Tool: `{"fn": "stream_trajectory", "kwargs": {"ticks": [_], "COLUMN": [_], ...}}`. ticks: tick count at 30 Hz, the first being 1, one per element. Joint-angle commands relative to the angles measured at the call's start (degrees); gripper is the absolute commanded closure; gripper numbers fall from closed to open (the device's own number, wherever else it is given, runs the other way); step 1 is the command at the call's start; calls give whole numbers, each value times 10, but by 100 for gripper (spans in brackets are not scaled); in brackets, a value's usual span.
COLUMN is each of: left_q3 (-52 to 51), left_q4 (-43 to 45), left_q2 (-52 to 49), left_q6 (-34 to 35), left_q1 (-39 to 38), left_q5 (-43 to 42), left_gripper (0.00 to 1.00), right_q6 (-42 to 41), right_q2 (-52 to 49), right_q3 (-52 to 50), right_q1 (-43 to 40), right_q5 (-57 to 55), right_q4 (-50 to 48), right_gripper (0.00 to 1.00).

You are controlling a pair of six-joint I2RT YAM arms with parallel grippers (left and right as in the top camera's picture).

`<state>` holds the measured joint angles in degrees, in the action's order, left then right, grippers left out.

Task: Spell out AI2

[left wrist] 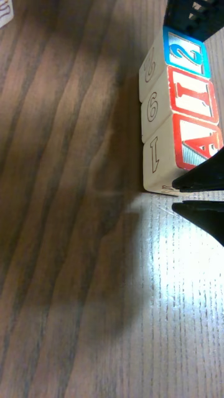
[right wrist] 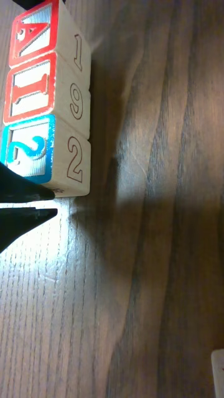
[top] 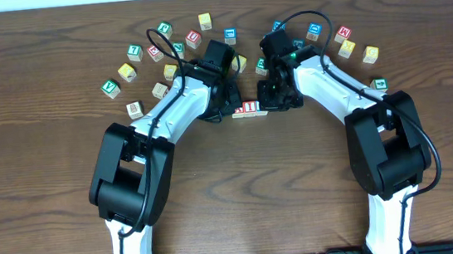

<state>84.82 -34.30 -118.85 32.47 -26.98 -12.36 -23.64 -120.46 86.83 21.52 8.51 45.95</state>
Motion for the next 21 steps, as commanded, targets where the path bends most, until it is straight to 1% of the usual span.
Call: {"fn": "stream_trajectory", "kwargs": {"ticks": [1,9,21], "left_q3": [-3,-3,-3], "left_q4": [-5,-12,-14], "left_q2": [-11,-11,-11], "left_q6": [-12,-19,-38], "left_q1": [-8,-6,6], "left_q5": [-20,-16,0], "left_gripper": [92,92,92], "right_q6": [7,25,30], "right_q2": [17,17,17], "right_q3": [1,3,5], "right_q1": [0,-2,-2], "right_q5": [19,19,-25], "right_q4": [-2,1,24], "right_gripper": [99,99,99]}}
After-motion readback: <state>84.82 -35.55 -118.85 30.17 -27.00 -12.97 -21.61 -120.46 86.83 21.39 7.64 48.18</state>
